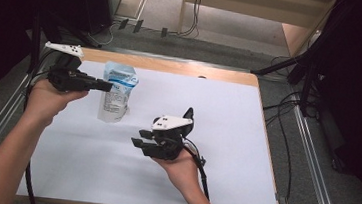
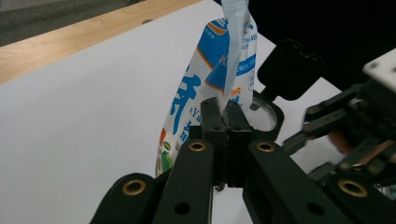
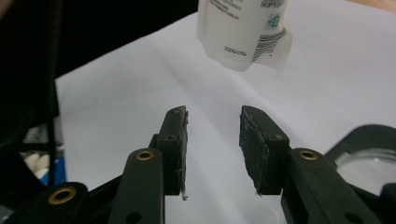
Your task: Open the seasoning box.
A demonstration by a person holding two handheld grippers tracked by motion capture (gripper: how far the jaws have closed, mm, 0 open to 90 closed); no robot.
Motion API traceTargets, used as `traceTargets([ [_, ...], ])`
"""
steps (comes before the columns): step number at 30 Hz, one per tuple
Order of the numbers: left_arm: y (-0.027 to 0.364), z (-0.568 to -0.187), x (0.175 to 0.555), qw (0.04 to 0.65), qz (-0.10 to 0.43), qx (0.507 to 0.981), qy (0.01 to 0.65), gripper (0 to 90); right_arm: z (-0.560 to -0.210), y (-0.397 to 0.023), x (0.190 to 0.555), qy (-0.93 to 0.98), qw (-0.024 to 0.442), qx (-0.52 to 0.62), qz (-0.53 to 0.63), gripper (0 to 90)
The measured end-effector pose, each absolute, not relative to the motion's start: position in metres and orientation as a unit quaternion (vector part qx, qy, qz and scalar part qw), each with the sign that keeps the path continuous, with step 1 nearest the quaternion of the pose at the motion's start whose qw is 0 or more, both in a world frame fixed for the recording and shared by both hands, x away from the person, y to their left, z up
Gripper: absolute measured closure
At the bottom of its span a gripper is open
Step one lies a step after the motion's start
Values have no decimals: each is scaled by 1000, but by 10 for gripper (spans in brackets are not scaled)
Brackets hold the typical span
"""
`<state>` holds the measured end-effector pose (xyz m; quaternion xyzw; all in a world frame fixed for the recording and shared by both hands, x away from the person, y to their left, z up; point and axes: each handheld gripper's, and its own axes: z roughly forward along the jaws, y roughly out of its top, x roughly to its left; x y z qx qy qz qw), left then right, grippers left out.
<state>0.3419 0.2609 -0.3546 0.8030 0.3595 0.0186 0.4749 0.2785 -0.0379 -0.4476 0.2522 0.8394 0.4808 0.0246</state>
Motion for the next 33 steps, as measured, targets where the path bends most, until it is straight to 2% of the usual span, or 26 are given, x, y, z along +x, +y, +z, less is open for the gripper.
traceTargets([
  [9, 254, -344, 329, 480, 4, 807, 345, 900, -465, -6, 285, 829, 24, 283, 482, 639],
  [14, 251, -338, 320, 481, 3, 810, 335, 900, -469, 7, 283, 825, 23, 287, 486, 596],
  [22, 255, -328, 304, 487, -3, 810, 326, 900, -486, 24, 290, 820, 23, 314, 478, 589],
  [30, 252, -332, 300, 487, -25, 810, 325, 900, -496, 31, 293, 811, 47, 326, 484, 585],
  [33, 250, -334, 301, 482, -17, 811, 331, 900, -498, 32, 293, 811, 53, 325, 484, 587],
])
